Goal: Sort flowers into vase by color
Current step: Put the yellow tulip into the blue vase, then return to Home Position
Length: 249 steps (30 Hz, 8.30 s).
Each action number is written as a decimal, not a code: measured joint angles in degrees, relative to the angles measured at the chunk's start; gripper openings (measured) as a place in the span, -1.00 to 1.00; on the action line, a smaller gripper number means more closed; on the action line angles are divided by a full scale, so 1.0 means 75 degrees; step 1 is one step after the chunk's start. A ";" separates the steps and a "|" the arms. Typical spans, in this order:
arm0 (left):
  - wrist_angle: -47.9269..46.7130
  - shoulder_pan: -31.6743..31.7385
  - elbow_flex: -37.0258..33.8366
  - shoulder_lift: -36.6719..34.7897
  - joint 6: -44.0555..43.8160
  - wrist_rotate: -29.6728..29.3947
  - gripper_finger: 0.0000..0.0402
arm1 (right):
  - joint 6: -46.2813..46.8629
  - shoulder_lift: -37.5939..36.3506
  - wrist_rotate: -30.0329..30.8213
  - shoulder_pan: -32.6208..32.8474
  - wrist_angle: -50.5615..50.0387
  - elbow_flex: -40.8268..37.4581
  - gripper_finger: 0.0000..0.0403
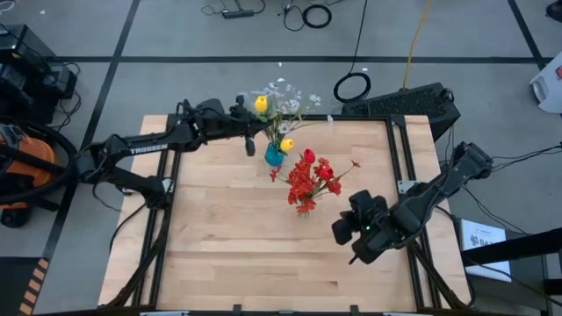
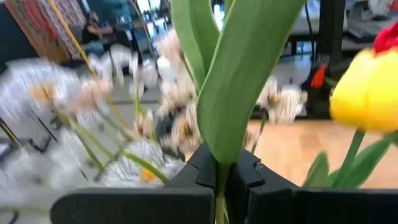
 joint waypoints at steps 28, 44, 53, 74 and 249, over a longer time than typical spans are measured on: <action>-0.1515 0.0011 0.0000 0.0805 -0.1212 0.0265 -0.81 | 0.0192 0.0000 0.0077 -0.0009 0.1050 -0.0581 -0.99; -0.1093 -0.0091 -0.0003 0.0712 -0.1677 0.0054 -0.28 | -0.0037 0.0000 -0.0063 -0.0003 0.1050 -0.0581 -0.99; -0.2333 -0.0085 -0.0003 -0.0304 -0.1769 -0.0078 -0.27 | -0.0238 0.0000 -0.0410 0.0029 0.1003 -0.0578 -0.99; -0.5129 -0.0803 -0.0594 -0.3289 -0.2047 -0.0447 -0.27 | -0.1236 -0.0303 -0.0320 0.0498 0.0240 -0.0581 -0.99; -0.2040 -0.3599 -0.6770 -0.9797 -0.2008 -0.0012 -0.93 | -1.0748 -1.1019 -0.4169 -0.4228 0.9248 -0.9776 -1.00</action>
